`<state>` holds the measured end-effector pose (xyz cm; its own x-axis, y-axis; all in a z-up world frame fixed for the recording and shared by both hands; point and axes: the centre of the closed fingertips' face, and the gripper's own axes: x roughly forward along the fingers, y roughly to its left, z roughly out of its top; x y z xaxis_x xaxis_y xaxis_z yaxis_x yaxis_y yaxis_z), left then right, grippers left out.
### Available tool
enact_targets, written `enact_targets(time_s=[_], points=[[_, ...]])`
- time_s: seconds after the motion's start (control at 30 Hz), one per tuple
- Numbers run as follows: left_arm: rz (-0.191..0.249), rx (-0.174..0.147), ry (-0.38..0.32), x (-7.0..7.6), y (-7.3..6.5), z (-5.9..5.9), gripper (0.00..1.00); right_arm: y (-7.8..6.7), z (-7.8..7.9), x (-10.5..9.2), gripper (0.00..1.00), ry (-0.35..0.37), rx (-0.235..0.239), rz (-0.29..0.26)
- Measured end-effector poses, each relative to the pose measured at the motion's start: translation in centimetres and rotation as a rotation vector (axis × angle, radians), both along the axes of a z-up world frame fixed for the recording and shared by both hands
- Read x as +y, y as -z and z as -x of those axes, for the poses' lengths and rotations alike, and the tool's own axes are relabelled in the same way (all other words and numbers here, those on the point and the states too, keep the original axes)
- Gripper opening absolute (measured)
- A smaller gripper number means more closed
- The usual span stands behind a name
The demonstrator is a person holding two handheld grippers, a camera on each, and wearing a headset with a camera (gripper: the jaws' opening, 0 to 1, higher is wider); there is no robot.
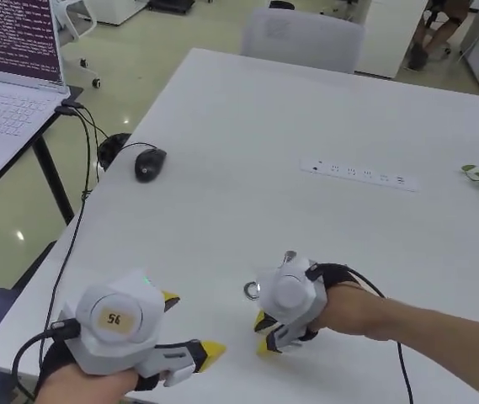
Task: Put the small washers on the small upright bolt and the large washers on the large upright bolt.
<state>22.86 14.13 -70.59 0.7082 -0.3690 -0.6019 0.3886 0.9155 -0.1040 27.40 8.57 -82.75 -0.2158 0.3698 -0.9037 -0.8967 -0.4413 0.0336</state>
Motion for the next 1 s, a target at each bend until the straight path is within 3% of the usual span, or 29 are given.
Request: enact_targets(time_s=[0.27,0.53,0.93,1.0], points=[[-0.001,0.002,-0.021,0.8,0.1,0.4,0.57,-0.1,3.2,4.2,0.27,-0.079,0.028,-0.041],[-0.001,0.004,-0.036,1.1,0.0,0.7,0.57,-0.3,4.9,6.4,0.32,-0.14,0.051,-0.057],[-0.007,0.01,-0.036,1.2,0.2,0.9,0.57,-0.4,5.2,7.2,0.29,-0.165,0.072,-0.091],[-0.007,0.01,-0.032,1.1,0.2,0.9,0.57,-0.4,5.0,7.3,0.27,-0.187,0.055,-0.106]])
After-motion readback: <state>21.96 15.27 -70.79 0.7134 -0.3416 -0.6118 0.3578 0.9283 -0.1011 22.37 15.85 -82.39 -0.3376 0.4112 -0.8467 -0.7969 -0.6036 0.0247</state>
